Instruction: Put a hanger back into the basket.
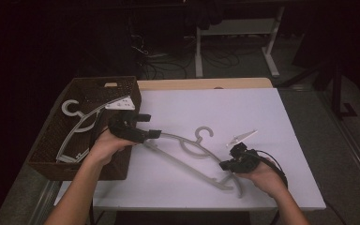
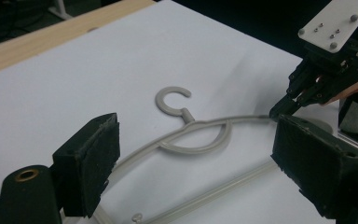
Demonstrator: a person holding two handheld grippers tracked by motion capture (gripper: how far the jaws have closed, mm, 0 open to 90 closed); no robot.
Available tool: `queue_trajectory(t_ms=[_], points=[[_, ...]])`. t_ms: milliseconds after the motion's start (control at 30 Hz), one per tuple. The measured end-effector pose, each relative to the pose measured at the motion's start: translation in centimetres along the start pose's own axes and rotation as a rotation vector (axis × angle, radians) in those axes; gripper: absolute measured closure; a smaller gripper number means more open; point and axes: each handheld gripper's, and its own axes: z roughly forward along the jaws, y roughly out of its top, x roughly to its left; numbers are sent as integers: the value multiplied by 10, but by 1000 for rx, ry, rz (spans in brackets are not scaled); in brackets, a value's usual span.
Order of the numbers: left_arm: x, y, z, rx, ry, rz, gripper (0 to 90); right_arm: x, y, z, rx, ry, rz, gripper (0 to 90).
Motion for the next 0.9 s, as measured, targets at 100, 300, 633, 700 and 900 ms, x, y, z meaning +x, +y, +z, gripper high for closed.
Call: queue_trajectory(t_ms=[100,300,633,700,900], points=[[-3,1,3,3,-10,6,145,3,0,8,36,-3,-13,893],[-3,-1,7,11,-20,2,144,0,-1,10,83,-49,-25,894],[-6,-2,11,22,-29,6,145,-34,-5,-3,98,-192,18,895],[-7,-2,13,24,-32,8,145,-46,-6,-6,93,-221,34,895],[-9,-1,16,30,-41,12,145,-80,-3,-14,86,-282,96,895]])
